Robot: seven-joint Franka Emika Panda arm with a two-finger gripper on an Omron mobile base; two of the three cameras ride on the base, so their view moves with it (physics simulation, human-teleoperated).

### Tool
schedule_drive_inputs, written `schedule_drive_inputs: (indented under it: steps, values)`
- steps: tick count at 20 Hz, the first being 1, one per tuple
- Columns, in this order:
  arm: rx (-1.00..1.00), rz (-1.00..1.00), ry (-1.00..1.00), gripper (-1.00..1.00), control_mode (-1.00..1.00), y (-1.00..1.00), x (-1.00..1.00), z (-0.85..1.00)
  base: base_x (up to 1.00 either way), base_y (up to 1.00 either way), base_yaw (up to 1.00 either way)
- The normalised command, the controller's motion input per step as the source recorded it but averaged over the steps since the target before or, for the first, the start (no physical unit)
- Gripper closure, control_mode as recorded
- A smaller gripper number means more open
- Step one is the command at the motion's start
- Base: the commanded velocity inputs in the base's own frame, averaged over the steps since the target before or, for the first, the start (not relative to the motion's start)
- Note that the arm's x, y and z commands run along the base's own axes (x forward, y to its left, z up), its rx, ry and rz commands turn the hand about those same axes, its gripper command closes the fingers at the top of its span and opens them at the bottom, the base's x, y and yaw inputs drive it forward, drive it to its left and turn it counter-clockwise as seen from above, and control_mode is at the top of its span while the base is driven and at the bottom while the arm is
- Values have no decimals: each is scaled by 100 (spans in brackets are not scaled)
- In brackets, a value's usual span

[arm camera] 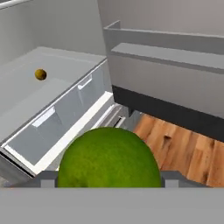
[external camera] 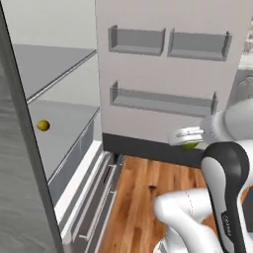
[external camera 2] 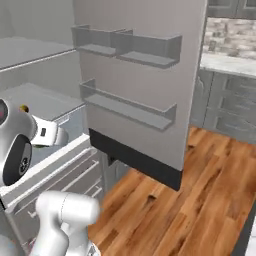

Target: Grab the lemon and lime from the fridge, place them in the blender, close the lid, and turn on the blender to create a marinade.

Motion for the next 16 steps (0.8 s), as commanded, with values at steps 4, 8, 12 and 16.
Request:
schedule_drive_inputs:
  steps: [4, 8, 12, 16]
  values:
    - [0, 0, 0, 100, 100, 0, 0, 0, -52, 14, -90]
    - [0, 0, 0, 100, 100, 0, 0, 0, -59, 16, -89]
    - [0, 0, 0, 100, 100, 0, 0, 0, -60, 15, -89]
    - [0, 0, 0, 100, 100, 0, 0, 0, -62, 14, -89]
